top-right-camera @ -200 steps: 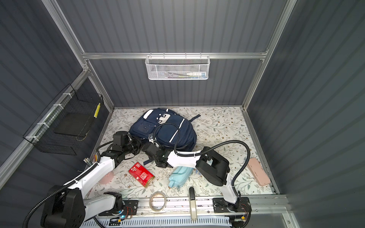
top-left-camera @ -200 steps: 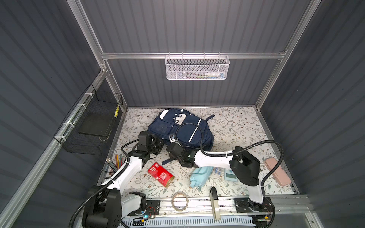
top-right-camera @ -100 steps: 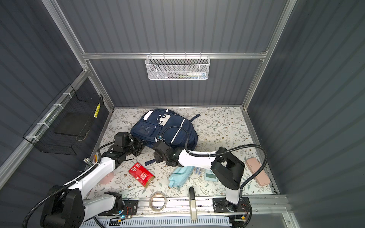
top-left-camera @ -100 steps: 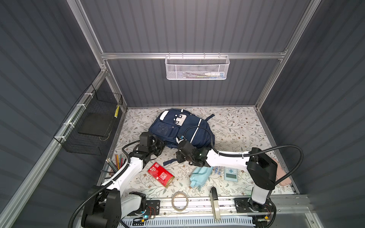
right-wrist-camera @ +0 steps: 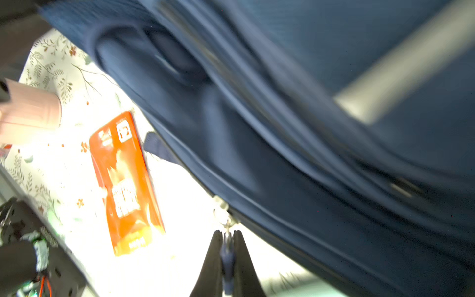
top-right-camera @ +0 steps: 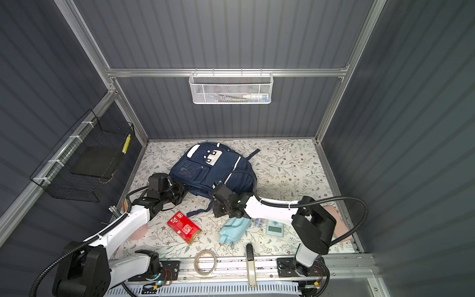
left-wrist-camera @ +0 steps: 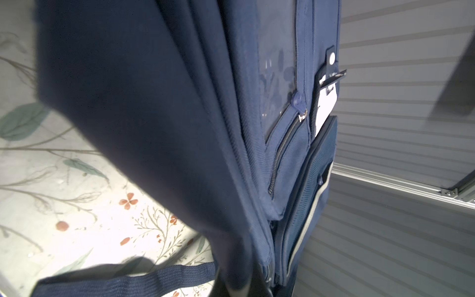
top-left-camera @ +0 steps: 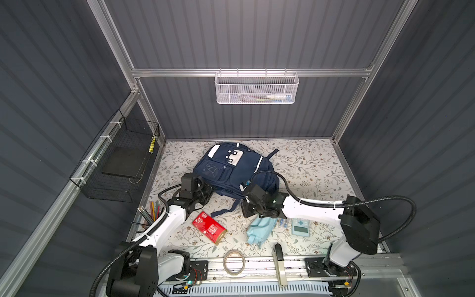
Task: Pack books, pencil case, and school supplies into a backpack
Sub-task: Zip the student bag at the top-center of the table.
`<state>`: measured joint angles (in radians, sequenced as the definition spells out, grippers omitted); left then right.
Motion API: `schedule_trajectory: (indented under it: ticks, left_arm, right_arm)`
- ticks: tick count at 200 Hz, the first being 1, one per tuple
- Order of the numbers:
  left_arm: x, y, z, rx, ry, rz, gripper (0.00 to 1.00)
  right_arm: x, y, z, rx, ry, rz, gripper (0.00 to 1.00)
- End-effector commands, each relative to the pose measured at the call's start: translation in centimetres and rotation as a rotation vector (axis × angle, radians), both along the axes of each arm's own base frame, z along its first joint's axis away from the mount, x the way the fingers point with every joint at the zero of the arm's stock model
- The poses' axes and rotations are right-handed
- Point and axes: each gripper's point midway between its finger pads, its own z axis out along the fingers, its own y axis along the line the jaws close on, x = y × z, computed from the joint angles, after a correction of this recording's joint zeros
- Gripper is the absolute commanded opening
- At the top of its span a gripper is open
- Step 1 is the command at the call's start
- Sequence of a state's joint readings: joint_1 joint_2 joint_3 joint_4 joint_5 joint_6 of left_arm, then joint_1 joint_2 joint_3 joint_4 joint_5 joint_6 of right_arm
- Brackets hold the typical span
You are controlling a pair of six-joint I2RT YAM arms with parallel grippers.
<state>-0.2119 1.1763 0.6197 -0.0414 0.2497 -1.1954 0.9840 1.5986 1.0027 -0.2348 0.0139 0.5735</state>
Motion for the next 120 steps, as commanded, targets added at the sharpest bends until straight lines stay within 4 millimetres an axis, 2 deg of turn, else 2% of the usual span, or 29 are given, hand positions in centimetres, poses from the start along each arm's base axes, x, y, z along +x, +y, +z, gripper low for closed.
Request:
schedule_trajectory:
  ticks: [1,24,43,55,70,83,98,104,112,120]
  left_arm:
    - [1.3,1.8,1.1,0.025,-0.070,0.041,0.00]
    - [1.6,2.6,1.4,0.028,-0.078,0.058,0.00]
    - [2.0,3.0,1.1,0.042,-0.074,0.068,0.00]
    - [2.5,3.0,0.7,0.047,-0.072,0.069,0.00]
    - [3.4,2.8,-0.2,0.047,-0.061,0.063,0.00]
    - [4.4,2.7,-0.9,0.054,-0.058,0.053,0.16]
    - [5.6,2.7,-1.4,0.073,-0.068,0.045,0.47]
    - [6.1,2.7,-1.3,0.081,-0.081,0.041,0.64]
    - [6.7,2.7,-0.5,0.089,-0.107,0.033,0.87]
    - [7.1,2.7,0.7,0.105,-0.136,0.023,0.99]
  right_arm:
    - [-1.3,-4.2,-1.5,-0.048,0.107,-0.003,0.00]
    - [-0.1,-7.3,-1.3,-0.062,0.092,-0.041,0.00]
    - [1.6,-9.0,-1.0,-0.062,0.065,-0.080,0.00]
    - [2.4,-9.3,-0.5,-0.087,0.037,-0.080,0.00]
    - [2.7,-8.6,0.3,-0.128,0.015,-0.053,0.00]
    - [2.6,-6.9,1.1,-0.142,-0.008,-0.009,0.00]
    - [2.2,-4.4,1.9,-0.136,-0.017,0.035,0.00]
    - [2.0,-3.3,2.2,-0.121,-0.015,0.048,0.00]
    - [1.7,-1.7,2.5,-0.098,-0.012,0.066,0.00]
    - [1.3,0.0,2.8,-0.081,-0.010,0.084,0.00]
